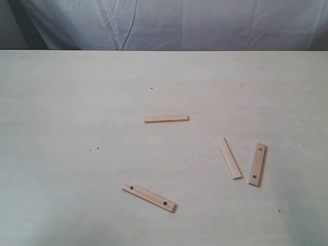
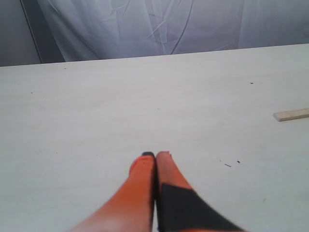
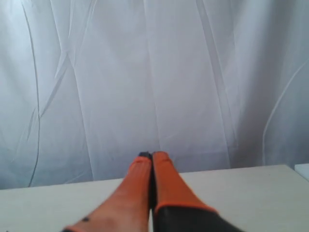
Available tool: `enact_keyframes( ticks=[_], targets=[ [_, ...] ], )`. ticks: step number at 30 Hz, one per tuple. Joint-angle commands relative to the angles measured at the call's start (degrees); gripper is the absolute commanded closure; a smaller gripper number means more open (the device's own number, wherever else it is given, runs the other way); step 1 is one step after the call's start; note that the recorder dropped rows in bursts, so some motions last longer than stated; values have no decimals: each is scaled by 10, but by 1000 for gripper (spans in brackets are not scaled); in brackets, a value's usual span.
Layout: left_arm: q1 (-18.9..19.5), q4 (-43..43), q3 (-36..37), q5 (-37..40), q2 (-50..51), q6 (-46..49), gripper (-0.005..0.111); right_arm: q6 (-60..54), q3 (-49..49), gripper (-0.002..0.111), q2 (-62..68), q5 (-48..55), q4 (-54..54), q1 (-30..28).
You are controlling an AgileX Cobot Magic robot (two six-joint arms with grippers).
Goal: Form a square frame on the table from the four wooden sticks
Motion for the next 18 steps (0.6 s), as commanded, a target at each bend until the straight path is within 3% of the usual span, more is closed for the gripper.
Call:
enact_keyframes(
  ticks=[1, 12, 18],
  targets=[
    [0, -4, 2, -8, -3, 0, 107, 0, 1, 109, -4, -26, 2, -4],
    [0, -4, 2, -8, -3, 0, 107, -1, 1, 109, -4, -43, 2, -4],
    [0, -4, 2, -8, -3, 0, 107, -41, -85, 109, 11, 56, -15, -4]
  ],
)
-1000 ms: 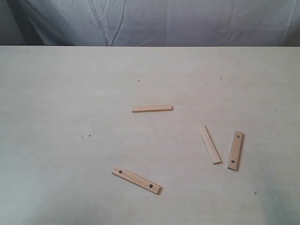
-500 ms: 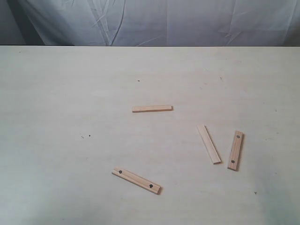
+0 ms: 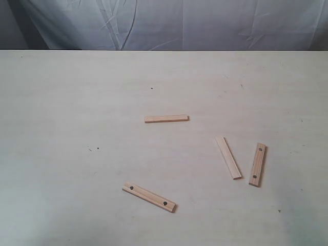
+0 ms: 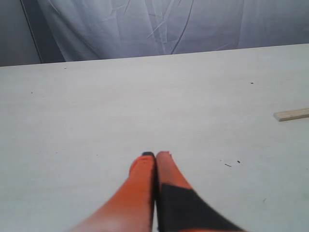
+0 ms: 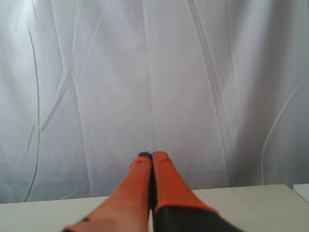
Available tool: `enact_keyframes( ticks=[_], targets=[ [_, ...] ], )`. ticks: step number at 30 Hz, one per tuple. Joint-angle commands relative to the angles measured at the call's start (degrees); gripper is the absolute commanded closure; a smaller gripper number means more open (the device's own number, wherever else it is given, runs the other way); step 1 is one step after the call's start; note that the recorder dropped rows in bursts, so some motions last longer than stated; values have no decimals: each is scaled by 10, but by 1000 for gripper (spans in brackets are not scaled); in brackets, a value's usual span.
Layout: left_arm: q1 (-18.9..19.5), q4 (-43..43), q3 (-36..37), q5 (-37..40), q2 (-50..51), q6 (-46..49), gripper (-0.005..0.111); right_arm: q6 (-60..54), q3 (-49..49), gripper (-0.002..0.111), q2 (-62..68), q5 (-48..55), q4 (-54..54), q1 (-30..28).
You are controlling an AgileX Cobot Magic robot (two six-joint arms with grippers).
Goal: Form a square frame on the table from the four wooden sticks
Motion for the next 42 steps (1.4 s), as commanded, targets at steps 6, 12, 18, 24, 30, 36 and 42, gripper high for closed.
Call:
enact_keyframes(
  ticks=[6, 12, 18, 24, 30, 36, 42],
  targets=[
    [0, -4, 2, -8, -3, 0, 107, -25, -204, 109, 110, 267, -37, -4],
    [0, -4, 2, -8, -3, 0, 107, -25, -316, 109, 228, 440, -28, -4],
    [0, -4, 2, -8, -3, 0, 107, -25, -315, 109, 271, 433, -22, -4],
    [0, -4, 2, -8, -3, 0, 107, -24, -315, 109, 330, 439, -21, -4],
    [0, -4, 2, -8, -3, 0, 107, -8, -348, 109, 451, 486, 28, -4],
    [0, -4, 2, -8, -3, 0, 107, -8, -403, 109, 590, 516, 75, -3],
    [0, -4, 2, -8, -3, 0, 107, -2, -413, 109, 667, 505, 86, 43]
  ],
)
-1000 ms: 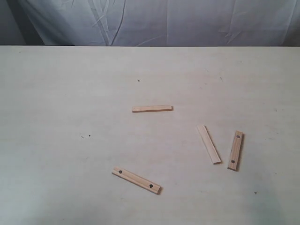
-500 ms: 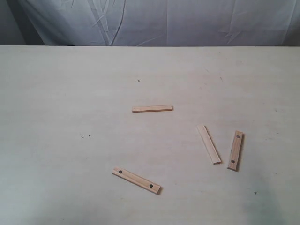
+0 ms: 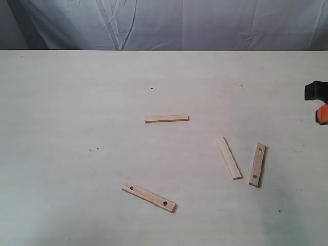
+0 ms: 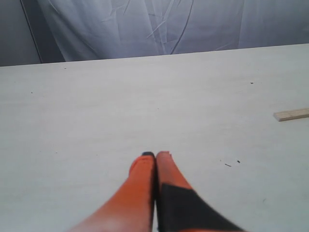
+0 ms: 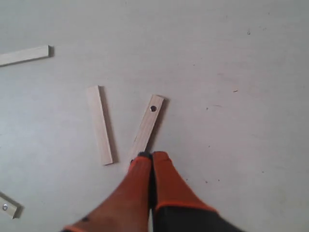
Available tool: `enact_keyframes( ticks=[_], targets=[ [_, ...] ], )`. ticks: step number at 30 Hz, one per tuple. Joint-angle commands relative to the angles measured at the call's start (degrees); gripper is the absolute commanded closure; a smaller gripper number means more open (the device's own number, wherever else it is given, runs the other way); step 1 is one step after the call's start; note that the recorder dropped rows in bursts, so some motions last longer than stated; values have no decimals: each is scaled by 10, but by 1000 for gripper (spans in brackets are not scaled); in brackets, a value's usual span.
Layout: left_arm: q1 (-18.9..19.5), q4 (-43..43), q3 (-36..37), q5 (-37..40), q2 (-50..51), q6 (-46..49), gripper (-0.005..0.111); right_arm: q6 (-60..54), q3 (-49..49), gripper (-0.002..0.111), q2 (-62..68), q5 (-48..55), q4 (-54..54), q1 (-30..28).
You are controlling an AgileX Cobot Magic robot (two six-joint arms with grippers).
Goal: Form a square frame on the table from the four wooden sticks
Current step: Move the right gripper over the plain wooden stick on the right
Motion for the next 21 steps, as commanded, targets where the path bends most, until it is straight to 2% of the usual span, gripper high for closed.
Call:
enact_keyframes(
  ticks=[1, 8, 14, 21],
  targets=[
    [0, -4, 2, -8, -3, 0, 107, 14, -6, 109, 50, -13, 0, 56],
    [0, -4, 2, -8, -3, 0, 107, 133, -16, 109, 125, -54, -89, 196],
    [0, -4, 2, -8, -3, 0, 107, 175, -68, 109, 191, -52, -107, 270],
    [0, -4, 2, -8, -3, 0, 107, 177, -127, 109, 270, -57, -113, 329]
  ],
)
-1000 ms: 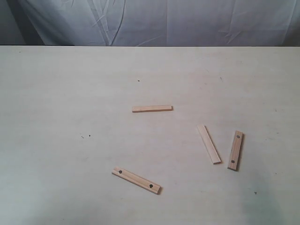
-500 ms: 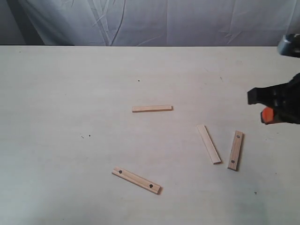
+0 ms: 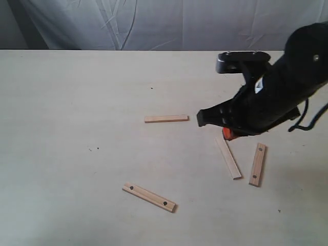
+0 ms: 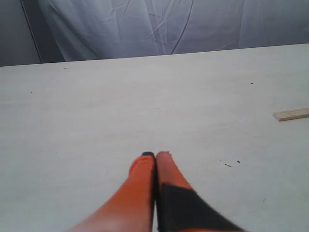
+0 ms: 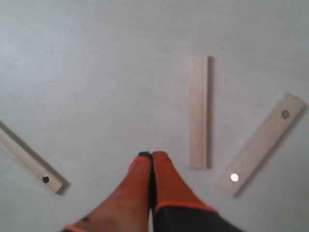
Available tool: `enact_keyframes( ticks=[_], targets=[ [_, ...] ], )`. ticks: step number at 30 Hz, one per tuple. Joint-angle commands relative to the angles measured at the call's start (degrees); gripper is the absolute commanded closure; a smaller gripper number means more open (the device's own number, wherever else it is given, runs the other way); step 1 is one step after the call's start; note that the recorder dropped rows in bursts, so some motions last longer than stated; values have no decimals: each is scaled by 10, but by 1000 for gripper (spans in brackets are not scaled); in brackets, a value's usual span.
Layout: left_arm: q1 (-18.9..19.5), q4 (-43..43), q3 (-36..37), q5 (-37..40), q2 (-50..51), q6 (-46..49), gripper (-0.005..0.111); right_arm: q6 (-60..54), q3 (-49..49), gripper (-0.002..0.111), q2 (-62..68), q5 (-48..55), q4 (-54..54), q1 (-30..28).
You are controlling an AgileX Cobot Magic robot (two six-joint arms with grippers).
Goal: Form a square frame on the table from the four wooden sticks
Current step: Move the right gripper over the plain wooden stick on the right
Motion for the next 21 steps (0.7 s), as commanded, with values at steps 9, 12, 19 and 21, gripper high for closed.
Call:
enact_keyframes(
  ticks=[9, 12, 19, 21],
  targets=[
    [0, -4, 2, -8, -3, 0, 107, 106, -96, 89, 161, 15, -103, 41],
    [0, -4, 2, -8, -3, 0, 107, 133, -96, 66, 194, 32, -146, 40],
    [0, -4, 2, -9, -3, 0, 107, 135, -96, 66, 222, 33, -147, -8],
    [0, -4, 2, -9, -3, 0, 107, 132, -96, 66, 225, 33, -147, -8]
  ],
)
